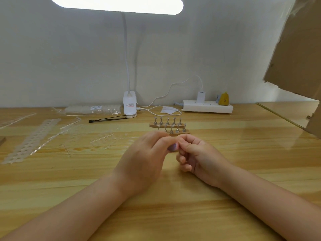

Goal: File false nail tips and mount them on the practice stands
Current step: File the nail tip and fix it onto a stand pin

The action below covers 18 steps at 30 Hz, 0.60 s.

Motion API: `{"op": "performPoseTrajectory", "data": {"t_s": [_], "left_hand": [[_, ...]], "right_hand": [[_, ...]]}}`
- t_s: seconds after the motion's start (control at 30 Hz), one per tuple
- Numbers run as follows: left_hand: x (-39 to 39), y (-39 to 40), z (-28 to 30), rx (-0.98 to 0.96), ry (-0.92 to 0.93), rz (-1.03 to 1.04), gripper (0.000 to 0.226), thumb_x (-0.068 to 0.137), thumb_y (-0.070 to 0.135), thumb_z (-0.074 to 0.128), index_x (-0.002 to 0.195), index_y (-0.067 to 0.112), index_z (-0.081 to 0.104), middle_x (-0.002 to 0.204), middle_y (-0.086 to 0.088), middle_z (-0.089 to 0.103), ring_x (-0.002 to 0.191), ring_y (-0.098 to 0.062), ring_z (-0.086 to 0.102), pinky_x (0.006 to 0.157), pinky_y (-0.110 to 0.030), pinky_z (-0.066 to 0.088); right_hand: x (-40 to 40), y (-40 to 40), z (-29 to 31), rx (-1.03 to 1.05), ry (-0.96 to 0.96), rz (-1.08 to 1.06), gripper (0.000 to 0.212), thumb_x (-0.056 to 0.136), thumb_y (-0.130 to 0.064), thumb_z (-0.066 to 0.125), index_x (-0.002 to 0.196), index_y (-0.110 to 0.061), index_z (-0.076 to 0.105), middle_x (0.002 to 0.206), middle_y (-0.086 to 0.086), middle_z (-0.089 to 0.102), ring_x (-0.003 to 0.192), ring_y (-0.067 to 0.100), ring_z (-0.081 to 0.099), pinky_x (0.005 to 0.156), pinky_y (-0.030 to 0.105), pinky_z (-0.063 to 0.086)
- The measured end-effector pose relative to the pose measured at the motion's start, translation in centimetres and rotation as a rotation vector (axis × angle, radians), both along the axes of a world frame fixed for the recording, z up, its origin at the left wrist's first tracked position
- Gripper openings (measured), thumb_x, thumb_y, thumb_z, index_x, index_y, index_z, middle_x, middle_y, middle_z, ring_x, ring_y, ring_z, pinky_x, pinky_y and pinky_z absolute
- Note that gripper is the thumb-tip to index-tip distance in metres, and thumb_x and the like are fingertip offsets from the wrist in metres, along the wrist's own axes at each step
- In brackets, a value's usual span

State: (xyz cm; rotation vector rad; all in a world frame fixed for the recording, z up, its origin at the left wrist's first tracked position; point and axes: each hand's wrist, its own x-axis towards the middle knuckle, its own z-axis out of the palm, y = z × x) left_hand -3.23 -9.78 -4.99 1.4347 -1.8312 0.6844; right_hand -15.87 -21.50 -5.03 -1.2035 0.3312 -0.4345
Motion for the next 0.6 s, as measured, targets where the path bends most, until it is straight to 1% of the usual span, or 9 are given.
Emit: {"op": "performPoseTrajectory", "data": {"t_s": [0.07,0.13,0.2,0.23,0.33,0.4,0.5,0.57,0.6], "left_hand": [[0.6,0.2,0.1,0.0,0.066,0.064,0.016,0.084,-0.006,0.064,0.099,-0.004,0.068,0.094,-0.014,0.066,0.082,-0.028,0.065,0.073,-0.039,0.055],[0.4,0.2,0.3,-0.05,0.099,0.023,0.019,0.087,-0.002,0.06,0.106,-0.004,0.065,0.097,-0.014,0.065,0.087,-0.025,0.064,0.079,-0.033,0.054],[-0.4,0.0,0.3,-0.075,0.058,-0.06,0.02,0.093,0.004,0.054,0.11,0.0,0.062,0.101,-0.014,0.064,0.091,-0.023,0.063,0.083,-0.029,0.052],[-0.7,-0.1,0.2,-0.06,0.017,-0.075,0.019,0.093,0.003,0.054,0.11,0.001,0.062,0.101,-0.014,0.065,0.09,-0.024,0.063,0.083,-0.031,0.052],[0.0,-0.1,0.0,0.022,-0.023,0.042,0.021,0.082,-0.009,0.066,0.101,-0.003,0.069,0.097,-0.015,0.066,0.084,-0.029,0.064,0.073,-0.04,0.055],[0.5,0.1,0.2,0.015,0.013,0.103,0.022,0.079,-0.012,0.067,0.099,-0.003,0.069,0.094,-0.014,0.066,0.08,-0.028,0.064,0.069,-0.04,0.054],[-0.3,0.0,0.5,-0.075,-0.045,0.029,0.024,0.084,-0.004,0.061,0.106,0.004,0.063,0.096,-0.011,0.064,0.082,-0.024,0.061,0.077,-0.032,0.051],[-0.9,-0.1,0.4,-0.08,-0.122,-0.008,0.029,0.085,0.0,0.062,0.112,0.01,0.057,0.096,-0.009,0.065,0.084,-0.023,0.062,0.079,-0.033,0.051],[-0.8,-0.1,0.4,-0.075,-0.152,0.002,0.028,0.084,0.002,0.063,0.111,0.011,0.058,0.094,-0.009,0.065,0.081,-0.024,0.063,0.077,-0.034,0.052]], "right_hand": [[0.0,0.0,0.1,0.0,-0.003,0.01,0.01,0.086,-0.015,0.052,0.079,-0.01,0.055,0.06,0.0,0.046,0.048,0.01,0.046,0.036,0.018,0.034],[0.0,0.0,-0.1,-0.018,0.005,0.016,0.011,0.088,-0.016,0.053,0.078,-0.012,0.055,0.06,0.0,0.043,0.048,0.011,0.046,0.036,0.018,0.033],[0.0,0.0,-0.2,-0.039,0.01,0.015,0.014,0.094,-0.014,0.049,0.082,-0.013,0.057,0.061,-0.001,0.044,0.048,0.01,0.046,0.037,0.018,0.033],[0.0,0.0,-0.2,-0.042,0.01,0.013,0.015,0.096,-0.012,0.047,0.084,-0.013,0.057,0.062,-0.001,0.047,0.048,0.01,0.046,0.037,0.018,0.033],[-0.1,0.0,0.0,-0.001,0.0,0.013,0.013,0.091,-0.014,0.049,0.08,-0.012,0.053,0.061,-0.002,0.047,0.047,0.009,0.045,0.036,0.018,0.032],[0.0,0.0,0.1,0.017,-0.002,0.014,0.011,0.085,-0.02,0.053,0.079,-0.011,0.051,0.057,-0.004,0.046,0.046,0.009,0.044,0.035,0.017,0.031],[0.0,-0.1,0.0,-0.017,0.012,0.013,0.007,0.089,-0.016,0.053,0.087,-0.01,0.055,0.056,-0.005,0.046,0.045,0.007,0.043,0.036,0.017,0.03],[0.0,-0.2,-0.1,-0.058,0.027,0.037,0.012,0.094,-0.008,0.047,0.09,-0.009,0.058,0.058,-0.004,0.047,0.046,0.007,0.044,0.038,0.017,0.03],[-0.1,-0.2,-0.1,-0.066,0.033,0.054,0.013,0.092,-0.007,0.047,0.088,-0.01,0.059,0.058,-0.003,0.048,0.047,0.007,0.044,0.038,0.017,0.03]]}}
